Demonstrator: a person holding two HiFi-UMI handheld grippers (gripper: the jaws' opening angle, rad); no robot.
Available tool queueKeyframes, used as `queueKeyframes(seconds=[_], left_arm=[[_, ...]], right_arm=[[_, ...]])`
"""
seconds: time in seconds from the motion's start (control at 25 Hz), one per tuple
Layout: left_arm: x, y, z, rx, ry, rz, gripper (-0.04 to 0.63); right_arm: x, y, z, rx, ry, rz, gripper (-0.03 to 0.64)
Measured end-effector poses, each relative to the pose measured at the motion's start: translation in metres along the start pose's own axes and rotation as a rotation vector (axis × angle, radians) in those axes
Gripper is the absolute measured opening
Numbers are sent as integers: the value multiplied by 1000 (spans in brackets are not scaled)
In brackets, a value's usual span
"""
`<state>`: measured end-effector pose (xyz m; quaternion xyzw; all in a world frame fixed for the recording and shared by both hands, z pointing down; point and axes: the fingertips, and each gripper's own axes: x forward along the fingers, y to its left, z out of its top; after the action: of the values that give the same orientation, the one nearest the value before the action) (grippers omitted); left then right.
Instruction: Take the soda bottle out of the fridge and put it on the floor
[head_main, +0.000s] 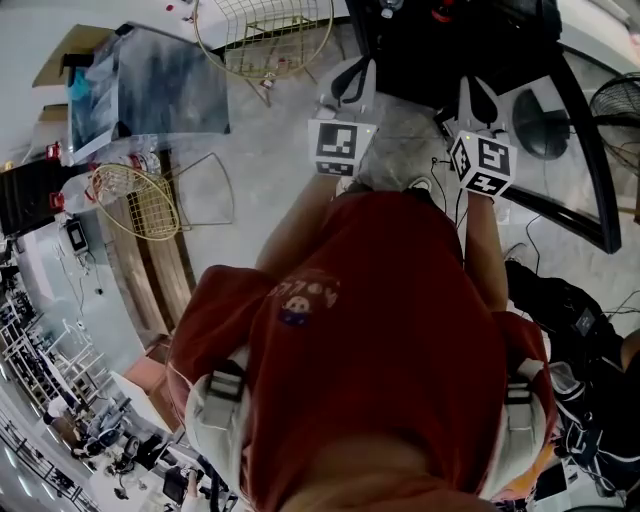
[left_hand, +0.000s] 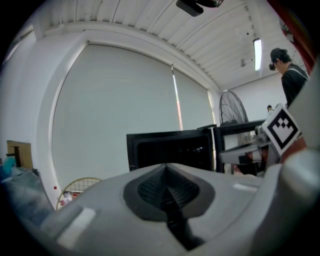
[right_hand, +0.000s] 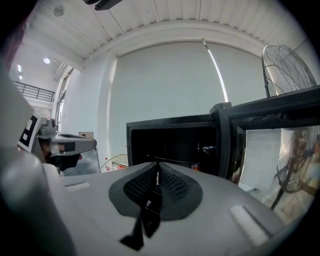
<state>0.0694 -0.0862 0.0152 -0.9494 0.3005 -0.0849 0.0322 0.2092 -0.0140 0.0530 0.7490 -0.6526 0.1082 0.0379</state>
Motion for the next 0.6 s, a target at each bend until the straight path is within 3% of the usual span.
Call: queueKeyframes(seconds=[0.16,0.44,0.6], left_arm=[[-3,2,3,-7,-7,1,0],[-12,3,5,-6,-6,7,0],[-13,9,-1,-8,8,11,0]], right_arm=[[2,3,1,-5,1,-1,24],[0,5,1,-5,-6,-23,174],[5,4,-4,-18,0,-62,296]])
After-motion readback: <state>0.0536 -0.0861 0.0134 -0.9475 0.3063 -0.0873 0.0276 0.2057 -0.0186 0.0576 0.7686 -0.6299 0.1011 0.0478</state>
